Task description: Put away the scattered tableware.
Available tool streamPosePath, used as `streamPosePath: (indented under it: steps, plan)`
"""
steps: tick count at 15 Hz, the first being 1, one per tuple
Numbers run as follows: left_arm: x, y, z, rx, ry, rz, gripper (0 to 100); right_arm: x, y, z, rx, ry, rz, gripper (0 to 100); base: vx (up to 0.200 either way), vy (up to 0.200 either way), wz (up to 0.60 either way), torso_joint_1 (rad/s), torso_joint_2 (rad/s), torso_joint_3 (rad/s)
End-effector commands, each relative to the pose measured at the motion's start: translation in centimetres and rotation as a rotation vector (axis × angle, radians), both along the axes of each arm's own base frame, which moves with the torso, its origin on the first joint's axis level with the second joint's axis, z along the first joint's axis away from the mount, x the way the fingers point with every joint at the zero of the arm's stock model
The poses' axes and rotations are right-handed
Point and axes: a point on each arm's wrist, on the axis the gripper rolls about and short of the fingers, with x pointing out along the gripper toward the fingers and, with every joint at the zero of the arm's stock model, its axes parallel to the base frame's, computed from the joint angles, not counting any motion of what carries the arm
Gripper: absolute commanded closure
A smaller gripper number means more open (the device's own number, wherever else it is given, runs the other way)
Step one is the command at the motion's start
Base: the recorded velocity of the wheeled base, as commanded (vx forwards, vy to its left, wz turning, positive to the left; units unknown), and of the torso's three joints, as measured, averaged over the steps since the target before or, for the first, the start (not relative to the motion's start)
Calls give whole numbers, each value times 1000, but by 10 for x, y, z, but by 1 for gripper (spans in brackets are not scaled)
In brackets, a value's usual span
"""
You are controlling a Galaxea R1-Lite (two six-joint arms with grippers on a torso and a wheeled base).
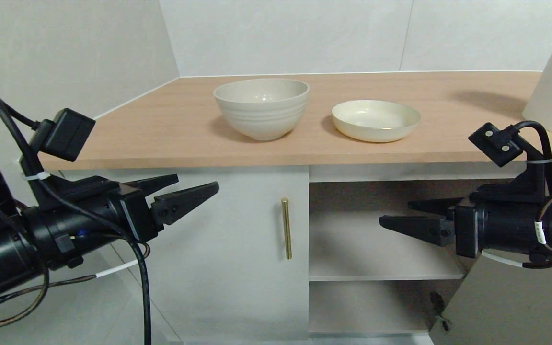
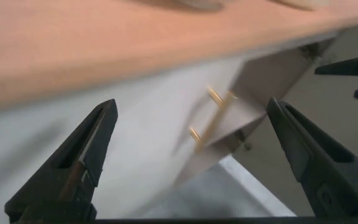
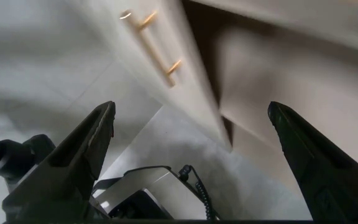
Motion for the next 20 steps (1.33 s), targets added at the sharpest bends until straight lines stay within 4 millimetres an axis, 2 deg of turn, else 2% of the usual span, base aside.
streamPosePath:
  steps: [1, 9, 12, 18, 20]
  plan:
    - [-3, 1, 4, -6, -14, 1, 0, 0, 0, 0, -1, 2, 1, 0, 0, 0, 0, 0, 0, 0]
    - [-3, 1, 3, -3, -7, 2, 0, 0, 0, -1, -2, 4, 1, 0, 0, 0, 0, 6, -25, -20]
    - [-5, 2, 7, -7, -19, 4, 0, 0, 0, 0, -1, 2, 1, 0, 0, 0, 0, 71, -242, -256]
    - [-21, 8, 19, 8, 22, 2, 0, 0, 0, -2, -5, 8, 4, 0, 0, 0, 0, 173, -502, -293]
    - [-19, 7, 16, 13, 36, 1, 0, -1, 0, -1, -3, 4, 4, 0, 0, 0, 0, 183, -474, -290]
